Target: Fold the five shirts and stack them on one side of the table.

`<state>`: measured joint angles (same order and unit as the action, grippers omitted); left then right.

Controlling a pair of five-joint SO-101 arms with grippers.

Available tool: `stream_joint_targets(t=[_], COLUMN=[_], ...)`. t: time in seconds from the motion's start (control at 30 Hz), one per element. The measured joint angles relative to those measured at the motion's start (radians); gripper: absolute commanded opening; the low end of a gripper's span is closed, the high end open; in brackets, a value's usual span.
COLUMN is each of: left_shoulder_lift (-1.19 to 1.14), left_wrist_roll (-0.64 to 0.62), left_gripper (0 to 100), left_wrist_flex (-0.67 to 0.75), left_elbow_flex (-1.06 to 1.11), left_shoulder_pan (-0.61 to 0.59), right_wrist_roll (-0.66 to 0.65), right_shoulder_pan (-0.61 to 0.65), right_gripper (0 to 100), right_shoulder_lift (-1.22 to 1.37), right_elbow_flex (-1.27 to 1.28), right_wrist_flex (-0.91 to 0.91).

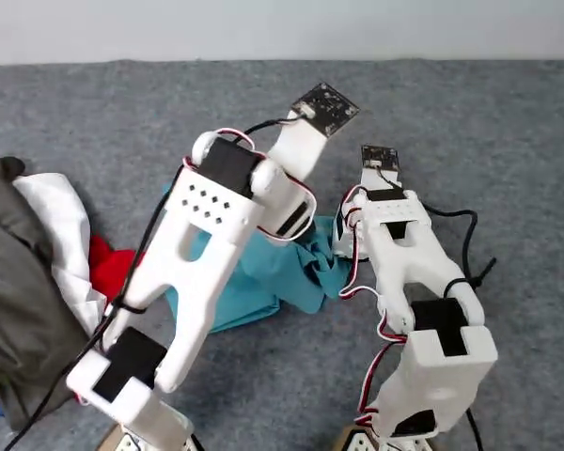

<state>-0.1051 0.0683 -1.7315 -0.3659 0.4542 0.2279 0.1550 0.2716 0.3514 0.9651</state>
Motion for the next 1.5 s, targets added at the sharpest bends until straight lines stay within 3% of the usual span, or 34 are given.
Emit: stream_joint_targets(t=[0.4, 0.77, 1.17, 1.5], left_shoulder_lift=[0.209, 0.364, 0.377, 0.377], left_wrist_roll=[0.000, 0.077, 0.330, 0.450], left_gripper=[20, 20, 20, 26], left_wrist_flex=[-0.002, -0.003, 0.006, 0.206], left_elbow_flex=[0.023, 0.354, 0.767, 1.039], left_shoulder_pan=[-0.117, -0.204, -0.362, -0.450], right_wrist_roll=[0.000, -0.103, -0.121, -0.322], right_shoulder_pan=[-0.101, -0.239, -0.201, -0.176], right_gripper=[0.8, 0.9, 1.1, 0.9], right_shoulder_lift=[0.061, 0.064, -0.077, -0.181], right_elbow_flex=[-0.117, -0.341, -0.605, -0.612], right_wrist_flex=[-0.003, 0.014, 0.471, 0.764])
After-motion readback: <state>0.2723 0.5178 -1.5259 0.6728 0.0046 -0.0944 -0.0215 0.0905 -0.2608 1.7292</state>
